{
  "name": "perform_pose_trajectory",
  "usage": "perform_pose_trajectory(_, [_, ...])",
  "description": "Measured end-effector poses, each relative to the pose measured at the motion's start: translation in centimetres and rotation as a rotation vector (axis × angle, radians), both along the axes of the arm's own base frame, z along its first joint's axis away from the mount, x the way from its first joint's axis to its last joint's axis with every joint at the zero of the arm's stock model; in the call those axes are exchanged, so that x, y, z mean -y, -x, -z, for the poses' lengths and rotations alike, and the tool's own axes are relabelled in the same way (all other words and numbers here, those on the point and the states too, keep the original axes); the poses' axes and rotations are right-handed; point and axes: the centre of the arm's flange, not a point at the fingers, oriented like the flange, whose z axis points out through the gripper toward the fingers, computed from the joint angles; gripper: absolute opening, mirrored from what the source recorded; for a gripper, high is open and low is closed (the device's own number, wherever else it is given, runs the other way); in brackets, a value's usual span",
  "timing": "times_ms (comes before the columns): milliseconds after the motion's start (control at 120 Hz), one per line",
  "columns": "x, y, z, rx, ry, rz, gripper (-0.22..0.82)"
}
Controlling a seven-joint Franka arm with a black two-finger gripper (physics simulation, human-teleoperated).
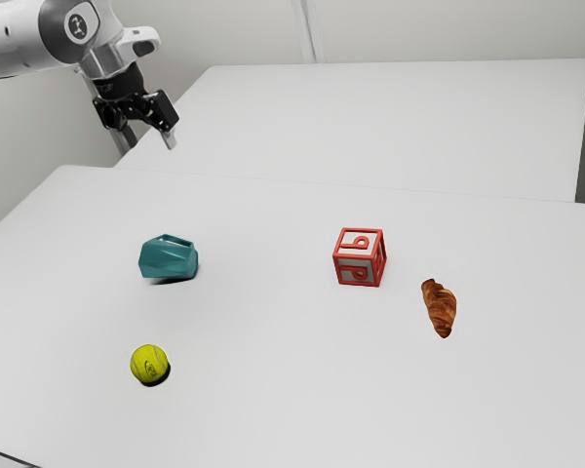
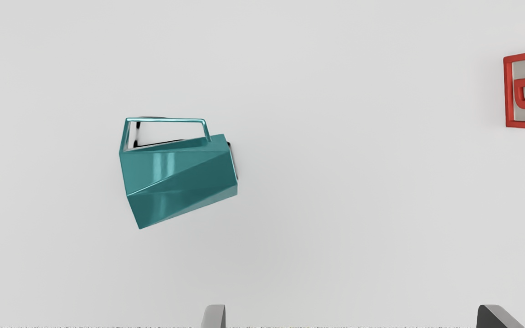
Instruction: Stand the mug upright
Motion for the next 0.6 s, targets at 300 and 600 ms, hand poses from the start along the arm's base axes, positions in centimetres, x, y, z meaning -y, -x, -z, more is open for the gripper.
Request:
perform_pose_trajectory(300, [0.0, 0.2, 0.1, -0.014, 0.002, -0.009, 0.6])
perform_pose_trajectory(600, [-6.1, 2.1, 0.2, -0.034, 0.083, -0.117, 0.6])
